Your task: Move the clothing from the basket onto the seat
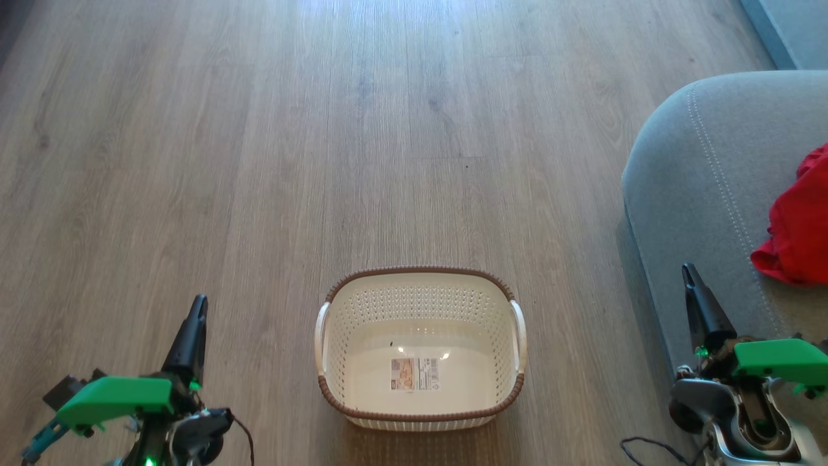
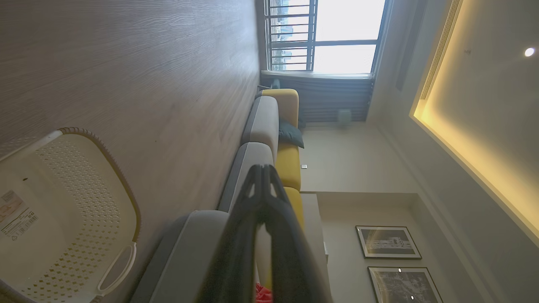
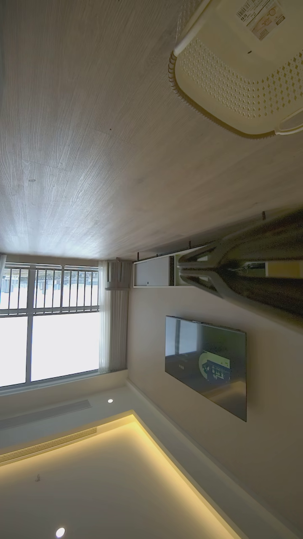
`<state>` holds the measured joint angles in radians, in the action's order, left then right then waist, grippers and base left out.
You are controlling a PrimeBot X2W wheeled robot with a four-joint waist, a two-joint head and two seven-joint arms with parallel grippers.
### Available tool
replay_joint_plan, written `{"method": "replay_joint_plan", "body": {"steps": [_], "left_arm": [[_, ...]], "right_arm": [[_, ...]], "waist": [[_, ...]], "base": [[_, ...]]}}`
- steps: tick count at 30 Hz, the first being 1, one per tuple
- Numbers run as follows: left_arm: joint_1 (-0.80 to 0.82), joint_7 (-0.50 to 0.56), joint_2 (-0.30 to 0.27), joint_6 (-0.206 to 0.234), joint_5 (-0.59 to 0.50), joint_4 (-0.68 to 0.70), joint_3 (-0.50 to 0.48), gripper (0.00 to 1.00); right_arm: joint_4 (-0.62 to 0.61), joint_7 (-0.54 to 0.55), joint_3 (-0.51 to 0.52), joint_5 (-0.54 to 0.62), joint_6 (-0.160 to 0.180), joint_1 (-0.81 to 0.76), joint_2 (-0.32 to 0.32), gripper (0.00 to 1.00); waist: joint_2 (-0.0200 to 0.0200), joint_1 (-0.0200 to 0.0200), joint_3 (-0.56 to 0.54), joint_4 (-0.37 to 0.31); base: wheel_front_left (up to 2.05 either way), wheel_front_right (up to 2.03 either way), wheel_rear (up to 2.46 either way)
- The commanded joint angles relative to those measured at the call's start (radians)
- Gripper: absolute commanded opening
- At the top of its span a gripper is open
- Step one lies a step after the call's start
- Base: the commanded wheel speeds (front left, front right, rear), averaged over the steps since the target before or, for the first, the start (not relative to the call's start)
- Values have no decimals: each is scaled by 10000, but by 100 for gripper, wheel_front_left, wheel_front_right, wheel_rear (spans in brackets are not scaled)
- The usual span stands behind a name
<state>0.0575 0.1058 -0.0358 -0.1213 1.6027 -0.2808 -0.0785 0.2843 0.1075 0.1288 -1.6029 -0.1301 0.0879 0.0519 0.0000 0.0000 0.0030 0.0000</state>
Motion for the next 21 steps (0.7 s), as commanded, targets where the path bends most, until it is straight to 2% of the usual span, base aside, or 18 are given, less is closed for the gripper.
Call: {"method": "replay_joint_plan", "body": {"steps": [1, 21], "left_arm": [[507, 76, -145, -94, 57, 353, -355, 0], [507, 76, -145, -94, 58, 354, -354, 0]], "right_arm": [[-395, 51, -158, -63, -6, 200, -3, 0], [-395, 55, -152, -58, -6, 200, -7, 0]], "waist": [[0, 0, 1, 0], [0, 0, 1, 0]], "base": [[0, 0, 0], [0, 0, 0]]}}
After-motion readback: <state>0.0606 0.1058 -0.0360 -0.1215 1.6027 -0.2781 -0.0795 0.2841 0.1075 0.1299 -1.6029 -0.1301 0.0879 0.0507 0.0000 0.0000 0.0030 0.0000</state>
